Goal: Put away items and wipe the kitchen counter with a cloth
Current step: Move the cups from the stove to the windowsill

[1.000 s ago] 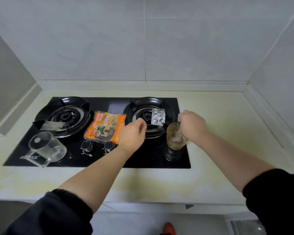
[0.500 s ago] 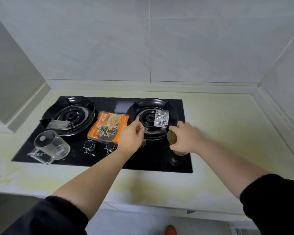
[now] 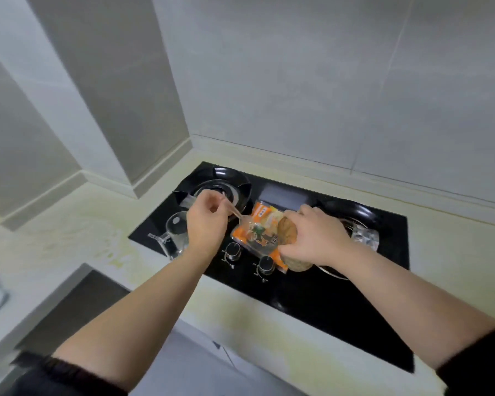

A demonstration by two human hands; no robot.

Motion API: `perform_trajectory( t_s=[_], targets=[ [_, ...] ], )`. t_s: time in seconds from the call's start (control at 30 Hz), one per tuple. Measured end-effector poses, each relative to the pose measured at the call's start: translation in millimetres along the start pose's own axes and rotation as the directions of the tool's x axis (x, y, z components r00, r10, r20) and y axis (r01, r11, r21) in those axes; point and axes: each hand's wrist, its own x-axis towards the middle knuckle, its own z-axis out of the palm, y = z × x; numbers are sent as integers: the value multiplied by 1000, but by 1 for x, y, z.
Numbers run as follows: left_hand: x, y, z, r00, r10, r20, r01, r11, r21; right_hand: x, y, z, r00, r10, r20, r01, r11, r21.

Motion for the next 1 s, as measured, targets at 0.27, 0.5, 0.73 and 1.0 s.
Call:
perform_trajectory(
  t_s=[0.27, 0.5, 0.73, 1.0],
  targets=[
    [77, -71, -101, 997, -1, -71, 17, 974, 228, 75, -106, 25, 999, -37, -28, 37, 999, 11],
    [109, -124, -110, 858, 18, 514, -268, 869, 417, 103, -150, 32, 1000, -7, 6, 7, 999, -36],
    [103, -133, -84, 744, -84, 662, -373, 771, 517, 103, -142, 35, 999, -3, 44, 7, 997, -83],
    [80, -128, -122, 882, -80, 464, -187, 844, 502, 111, -157, 28, 986, -155, 52, 160, 982, -101]
  ],
)
